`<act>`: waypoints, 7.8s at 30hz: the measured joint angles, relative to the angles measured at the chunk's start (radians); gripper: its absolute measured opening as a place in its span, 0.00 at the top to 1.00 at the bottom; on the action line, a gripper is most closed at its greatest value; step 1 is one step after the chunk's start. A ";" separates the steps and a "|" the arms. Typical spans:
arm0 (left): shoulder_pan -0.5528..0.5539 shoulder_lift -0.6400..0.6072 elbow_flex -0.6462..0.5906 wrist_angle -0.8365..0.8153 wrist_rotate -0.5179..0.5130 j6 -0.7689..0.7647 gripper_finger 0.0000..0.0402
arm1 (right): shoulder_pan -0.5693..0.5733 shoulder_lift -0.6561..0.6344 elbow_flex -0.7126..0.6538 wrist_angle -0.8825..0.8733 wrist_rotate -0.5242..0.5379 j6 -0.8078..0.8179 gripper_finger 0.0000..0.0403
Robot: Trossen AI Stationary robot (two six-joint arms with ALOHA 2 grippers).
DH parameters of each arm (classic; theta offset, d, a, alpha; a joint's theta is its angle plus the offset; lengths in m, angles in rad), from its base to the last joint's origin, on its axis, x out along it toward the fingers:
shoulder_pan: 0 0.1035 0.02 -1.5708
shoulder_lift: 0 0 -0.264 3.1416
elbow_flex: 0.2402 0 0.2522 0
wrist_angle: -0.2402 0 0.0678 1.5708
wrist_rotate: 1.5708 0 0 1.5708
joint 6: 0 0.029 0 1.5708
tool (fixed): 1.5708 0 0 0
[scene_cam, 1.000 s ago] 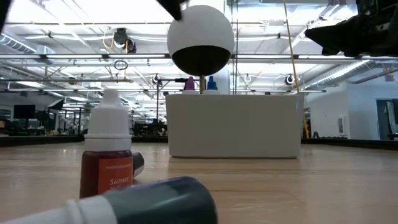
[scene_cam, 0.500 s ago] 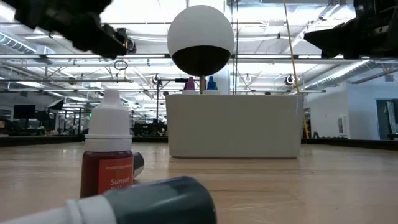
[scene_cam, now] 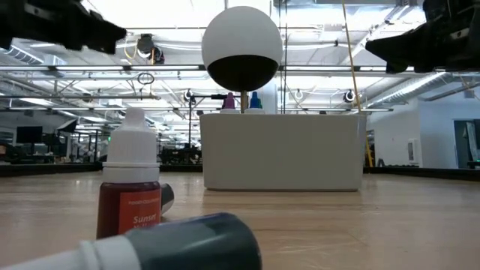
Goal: Pick & Place food coloring
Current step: Put the small orange food coloring bottle into the gray bin
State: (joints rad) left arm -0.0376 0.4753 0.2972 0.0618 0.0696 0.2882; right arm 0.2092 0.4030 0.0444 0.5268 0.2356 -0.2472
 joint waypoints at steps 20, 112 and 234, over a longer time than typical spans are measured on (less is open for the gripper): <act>0.005 -0.188 -0.205 0.119 -0.123 0.018 0.97 | 0.000 0.047 0.019 -0.006 -0.001 0.046 1.00; 0.003 -0.188 -0.205 0.016 -0.296 -0.298 0.91 | 0.315 1.786 1.423 -0.351 -0.186 0.303 0.59; 0.004 -0.188 -0.204 0.048 -0.284 -0.001 0.91 | -0.006 1.062 0.520 0.054 -0.033 0.208 0.88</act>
State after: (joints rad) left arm -0.0338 0.2877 0.0929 0.1094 -0.2148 0.2873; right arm 0.2028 1.4647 0.5640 0.5808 0.2028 -0.0387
